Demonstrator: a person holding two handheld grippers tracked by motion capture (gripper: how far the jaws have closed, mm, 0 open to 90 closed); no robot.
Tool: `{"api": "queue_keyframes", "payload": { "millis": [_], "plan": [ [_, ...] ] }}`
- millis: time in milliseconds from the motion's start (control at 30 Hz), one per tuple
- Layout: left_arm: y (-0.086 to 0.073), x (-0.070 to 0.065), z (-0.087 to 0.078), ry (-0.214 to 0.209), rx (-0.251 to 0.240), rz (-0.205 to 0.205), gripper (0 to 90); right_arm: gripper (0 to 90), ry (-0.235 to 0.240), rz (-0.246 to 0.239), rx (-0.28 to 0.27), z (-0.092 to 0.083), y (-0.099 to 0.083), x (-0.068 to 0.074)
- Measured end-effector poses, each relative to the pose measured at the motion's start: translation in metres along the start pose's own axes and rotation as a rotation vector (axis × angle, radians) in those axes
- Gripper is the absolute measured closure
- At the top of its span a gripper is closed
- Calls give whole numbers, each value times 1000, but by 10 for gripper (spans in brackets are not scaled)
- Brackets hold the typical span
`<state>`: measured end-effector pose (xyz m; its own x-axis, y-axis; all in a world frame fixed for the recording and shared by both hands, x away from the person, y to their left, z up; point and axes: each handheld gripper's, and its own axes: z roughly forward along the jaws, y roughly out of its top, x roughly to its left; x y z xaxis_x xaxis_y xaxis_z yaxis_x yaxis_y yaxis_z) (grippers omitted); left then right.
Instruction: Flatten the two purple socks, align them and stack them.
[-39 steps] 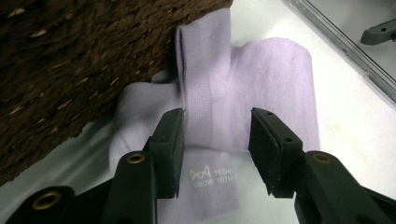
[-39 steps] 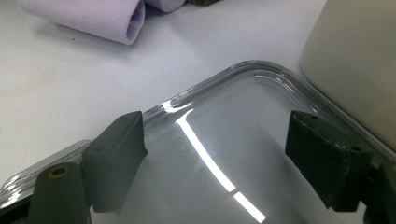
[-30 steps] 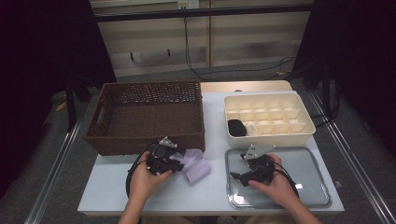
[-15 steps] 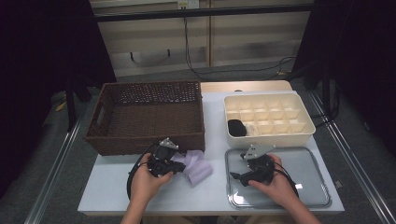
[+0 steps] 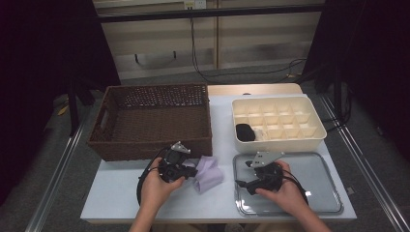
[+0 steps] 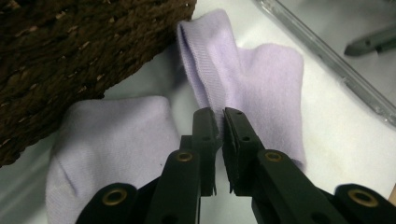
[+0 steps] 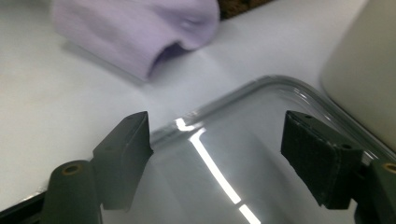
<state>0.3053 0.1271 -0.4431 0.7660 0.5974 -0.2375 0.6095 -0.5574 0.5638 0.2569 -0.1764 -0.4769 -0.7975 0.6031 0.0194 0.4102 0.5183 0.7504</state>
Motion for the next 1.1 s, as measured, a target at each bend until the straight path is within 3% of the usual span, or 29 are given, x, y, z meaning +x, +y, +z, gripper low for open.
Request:
{"api": "queue_keyframes", "payload": {
  "millis": [133, 233, 633, 733, 867, 1000, 1100],
  "plan": [
    [1, -1, 4, 9, -7, -1, 838, 310, 63, 8, -36, 4, 11, 9],
    [3, -4, 8, 15, 3, 18, 838, 373, 78, -13, -37, 11, 20, 16],
    [3, -7, 11, 5, -7, 18, 837, 573, 128, -96, -20, 39, 42, 38],
    [3, -8, 14, 3, 4, 25, 837, 644, 123, -114, 13, 44, 44, 39],
    [3, -9, 14, 8, -5, 27, 820, 770, 130, -95, 55, 48, 43, 37],
    [2, -8, 11, 6, -31, 23, 722, 859, 125, -85, 45, 45, 41, 32],
    [1, -7, 8, 14, -37, 23, 703, 867, 119, -57, 26, 38, 41, 25]
  ]
}}
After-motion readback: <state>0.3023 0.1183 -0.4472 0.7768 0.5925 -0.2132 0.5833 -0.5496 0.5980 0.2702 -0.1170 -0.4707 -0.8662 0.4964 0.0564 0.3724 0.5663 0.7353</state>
